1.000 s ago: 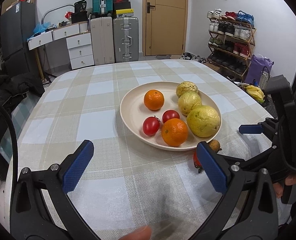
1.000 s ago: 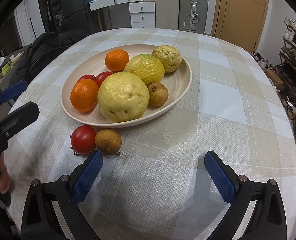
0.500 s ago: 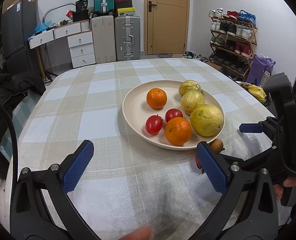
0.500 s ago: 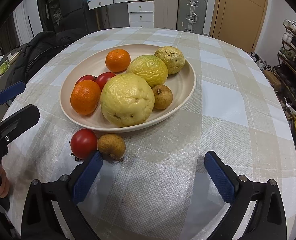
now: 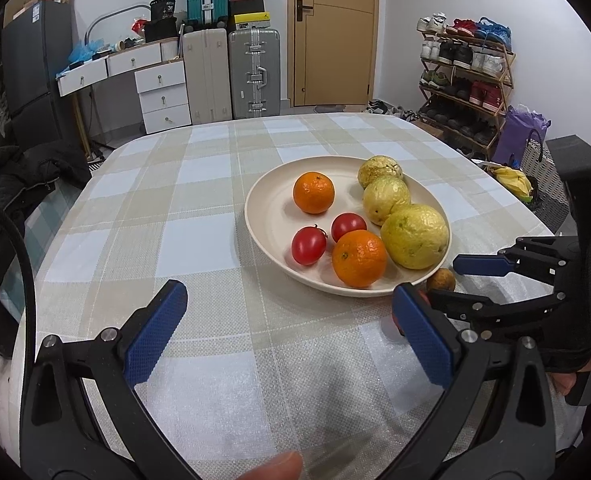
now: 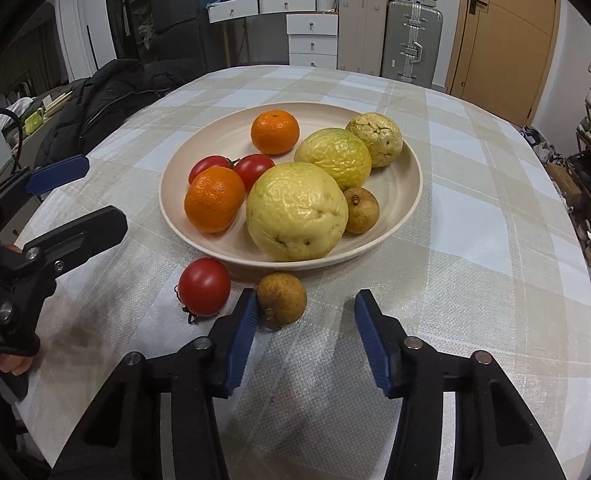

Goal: Organize fruits
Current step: 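Grasp the brown fruit with the right tool while the left tool grasps the red tomato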

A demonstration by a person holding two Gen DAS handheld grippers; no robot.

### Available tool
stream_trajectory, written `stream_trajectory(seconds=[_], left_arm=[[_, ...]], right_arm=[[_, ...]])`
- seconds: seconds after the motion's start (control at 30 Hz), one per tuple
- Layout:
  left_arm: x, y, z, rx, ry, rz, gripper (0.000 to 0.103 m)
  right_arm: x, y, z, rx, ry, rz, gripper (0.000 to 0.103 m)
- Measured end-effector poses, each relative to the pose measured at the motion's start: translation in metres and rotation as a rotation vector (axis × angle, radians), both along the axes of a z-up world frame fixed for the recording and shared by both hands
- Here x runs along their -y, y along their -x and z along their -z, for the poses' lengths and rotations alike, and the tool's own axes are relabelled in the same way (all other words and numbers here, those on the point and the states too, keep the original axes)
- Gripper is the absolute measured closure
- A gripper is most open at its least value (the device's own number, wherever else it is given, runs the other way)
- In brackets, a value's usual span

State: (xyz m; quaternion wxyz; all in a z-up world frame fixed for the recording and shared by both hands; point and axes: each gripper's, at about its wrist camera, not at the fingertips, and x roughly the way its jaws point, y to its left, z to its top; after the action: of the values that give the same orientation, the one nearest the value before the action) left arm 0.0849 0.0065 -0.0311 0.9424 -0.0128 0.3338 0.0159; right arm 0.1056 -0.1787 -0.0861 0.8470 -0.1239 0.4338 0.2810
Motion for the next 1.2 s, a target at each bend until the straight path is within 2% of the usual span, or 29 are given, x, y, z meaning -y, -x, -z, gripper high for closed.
stream_trajectory(seconds=[0.27,0.63,0.8,0.97,1.1,1.17,1.2], left_arm=[[0.002,-0.002,0.002,-0.010,-0.005,0.009,0.001],[0.011,-0.002,0.005,-0.023,-0.002,0.035,0.001],[0.022,-0.002,0.008,-0.059,0.019,0.078,0.001],[0.035,-0.005,0.014,-0.103,0.006,0.113,0.001],[0.042,-0.010,0.022,-0.155,0.039,0.149,0.013],[0.045,-0.013,0.026,-0.177,0.037,0.160,0.024],[0.046,-0.014,0.027,-0.185,0.034,0.165,0.027]], right_arm=[[-0.005,0.010,-0.001,0.002,-0.014,-0.060,0.078],[0.007,0.013,-0.013,0.012,-0.040,-0.073,0.078],[0.018,0.015,-0.027,0.033,-0.071,-0.058,0.078],[0.027,0.012,-0.036,0.042,-0.096,-0.040,0.078],[0.028,0.013,-0.039,0.045,-0.100,-0.039,0.078],[0.029,0.013,-0.039,0.046,-0.101,-0.039,0.078],[0.029,0.013,-0.040,0.047,-0.101,-0.038,0.078]])
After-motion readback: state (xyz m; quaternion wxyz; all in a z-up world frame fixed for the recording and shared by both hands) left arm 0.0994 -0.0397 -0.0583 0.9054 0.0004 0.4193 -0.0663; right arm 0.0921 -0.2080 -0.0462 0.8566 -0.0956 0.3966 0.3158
